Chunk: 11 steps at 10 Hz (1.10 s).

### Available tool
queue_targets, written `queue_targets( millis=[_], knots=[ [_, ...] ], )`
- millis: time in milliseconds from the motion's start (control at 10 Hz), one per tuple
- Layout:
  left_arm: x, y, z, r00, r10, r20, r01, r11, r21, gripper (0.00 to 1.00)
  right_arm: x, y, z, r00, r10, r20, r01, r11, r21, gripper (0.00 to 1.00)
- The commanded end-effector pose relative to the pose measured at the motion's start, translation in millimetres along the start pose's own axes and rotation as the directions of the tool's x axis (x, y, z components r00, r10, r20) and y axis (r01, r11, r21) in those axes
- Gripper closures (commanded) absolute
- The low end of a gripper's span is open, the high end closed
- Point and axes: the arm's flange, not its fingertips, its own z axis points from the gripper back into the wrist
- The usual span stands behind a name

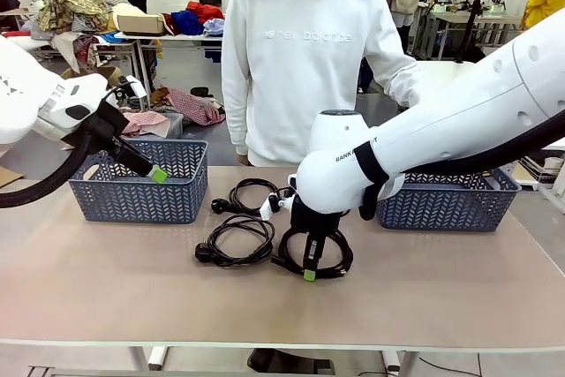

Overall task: Organize the cables according to human instructions.
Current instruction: Pick up a bundle of cables and place it in the basket indicated by the human.

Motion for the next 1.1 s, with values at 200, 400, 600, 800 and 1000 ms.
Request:
queue_targets(
  millis=[200, 400, 600, 800, 1000],
  knots=[
    [-1, 3, -1, 1.0, -0.013, 0.019, 0.014, 1.0, -0.018, 0.0, -3, 0, 15, 0.982, -0.191, 0.005, 0.189, 0.968, -0.166, 1.0],
    [-1, 3, -1, 1.0, -0.013, 0.019, 0.014, 1.0, -0.018, 0.0, -6, 9, 44, 0.987, -0.159, -0.011, 0.158, 0.984, -0.077, 1.0],
    [-1, 3, -1, 1.0, -0.013, 0.019, 0.014, 1.0, -0.018, 0.0, -14, 19, 79, 0.996, -0.082, -0.041, 0.083, 0.996, 0.021, 1.0],
    [-1, 3, -1, 1.0, -0.013, 0.019, 0.014, 1.0, -0.018, 0.0, -23, 23, 114, 0.999, 0.004, -0.043, -0.003, 1.0, 0.028, 1.0],
    [-1, 3, -1, 1.0, -0.013, 0.019, 0.014, 1.0, -0.018, 0.0, -31, 20, 147, 0.996, 0.077, -0.038, -0.076, 0.997, 0.019, 1.0]
  ],
)
